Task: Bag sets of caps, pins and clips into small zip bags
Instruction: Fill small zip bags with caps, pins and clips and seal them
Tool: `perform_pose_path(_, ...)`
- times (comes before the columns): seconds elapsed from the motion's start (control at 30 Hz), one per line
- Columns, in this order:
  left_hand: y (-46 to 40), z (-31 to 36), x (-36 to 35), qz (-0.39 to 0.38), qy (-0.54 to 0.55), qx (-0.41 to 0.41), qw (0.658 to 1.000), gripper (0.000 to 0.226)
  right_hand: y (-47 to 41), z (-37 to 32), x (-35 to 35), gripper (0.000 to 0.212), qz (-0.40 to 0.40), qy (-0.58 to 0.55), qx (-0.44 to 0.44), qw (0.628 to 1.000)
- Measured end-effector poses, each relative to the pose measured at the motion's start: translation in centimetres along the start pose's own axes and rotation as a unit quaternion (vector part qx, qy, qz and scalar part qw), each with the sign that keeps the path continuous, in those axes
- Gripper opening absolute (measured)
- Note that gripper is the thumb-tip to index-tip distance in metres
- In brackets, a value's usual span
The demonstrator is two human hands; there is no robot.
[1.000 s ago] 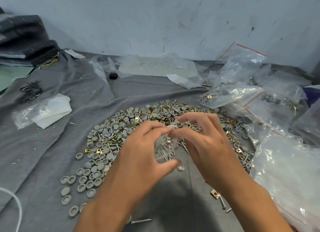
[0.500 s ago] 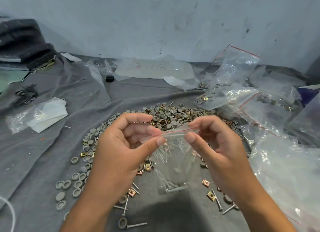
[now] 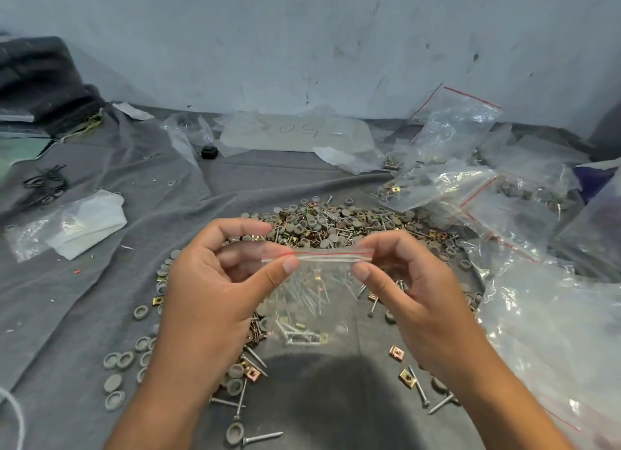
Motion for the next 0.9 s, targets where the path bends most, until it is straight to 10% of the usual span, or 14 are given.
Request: perform_pose_path(0.9, 0.0, -0.9, -2.3, -0.090, -0.084, 0.002, 0.992, 0.035, 0.0, -0.7, -2.3, 0.006, -0.030, -0.037, 0.010, 0.999)
Point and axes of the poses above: each hand's wrist, its own y-axis away from the middle knuckle, its own x-axis out of the back of the hand, z = x × y, the point moved 10 cm from there along -y, towards the middle knuckle, and after that the axes turned 15 degrees about -z, right-handed, at the moved point
